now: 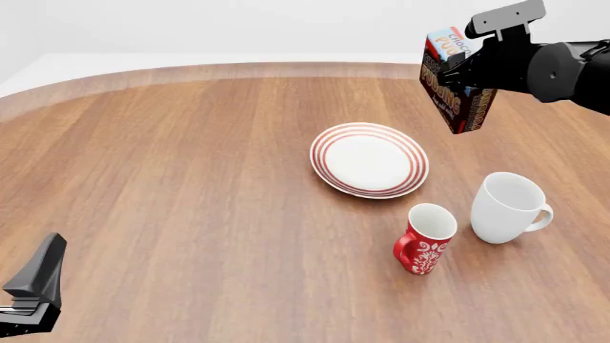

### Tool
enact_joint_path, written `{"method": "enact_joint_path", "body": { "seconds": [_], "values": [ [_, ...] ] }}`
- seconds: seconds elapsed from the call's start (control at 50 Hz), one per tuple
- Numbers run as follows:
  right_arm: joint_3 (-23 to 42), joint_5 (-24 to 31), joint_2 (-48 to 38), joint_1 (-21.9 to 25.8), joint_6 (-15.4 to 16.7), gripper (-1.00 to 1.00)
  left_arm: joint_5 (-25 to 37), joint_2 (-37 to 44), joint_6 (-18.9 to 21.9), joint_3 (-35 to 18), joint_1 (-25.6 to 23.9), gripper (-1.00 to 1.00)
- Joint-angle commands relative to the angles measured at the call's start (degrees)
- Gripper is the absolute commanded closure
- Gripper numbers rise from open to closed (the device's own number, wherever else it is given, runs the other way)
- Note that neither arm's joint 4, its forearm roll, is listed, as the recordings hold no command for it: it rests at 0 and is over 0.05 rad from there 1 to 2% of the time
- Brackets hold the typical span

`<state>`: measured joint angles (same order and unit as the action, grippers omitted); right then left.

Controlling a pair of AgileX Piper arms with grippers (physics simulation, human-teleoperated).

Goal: Put the chocolate pudding to the right of the plate.

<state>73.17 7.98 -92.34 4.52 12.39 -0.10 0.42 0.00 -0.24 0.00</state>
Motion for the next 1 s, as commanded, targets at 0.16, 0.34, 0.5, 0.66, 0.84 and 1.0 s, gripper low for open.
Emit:
{"method": "enact_joint_path", "body": {
  "seconds": [0.16,0.34,0.5,0.66,0.84,1.0],
  "values": [
    [-1.5,-3.5,-4.4,-4.5,0.2,1.00,0.0,0.0,0.0,0.0,0.0,-1.00],
    [-1.5,-4.5,-6.4,-5.8,0.8,1.00,0.0,0.0,0.0,0.0,0.0,-1.00],
    [-2.0,-5.3,-7.2,-6.3,1.9,1.00,0.0,0.0,0.0,0.0,0.0,-1.00],
    [-2.8,-6.3,-7.8,-6.6,2.4,1.00,0.0,0.0,0.0,0.0,0.0,-1.00],
    [-3.4,-8.3,-10.4,-8.5,2.8,1.00,0.0,0.0,0.0,0.0,0.0,-1.00],
    [-3.3,-9.5,-12.7,-9.5,2.6,1.00,0.0,0.0,0.0,0.0,0.0,-1.00]
  ]
}}
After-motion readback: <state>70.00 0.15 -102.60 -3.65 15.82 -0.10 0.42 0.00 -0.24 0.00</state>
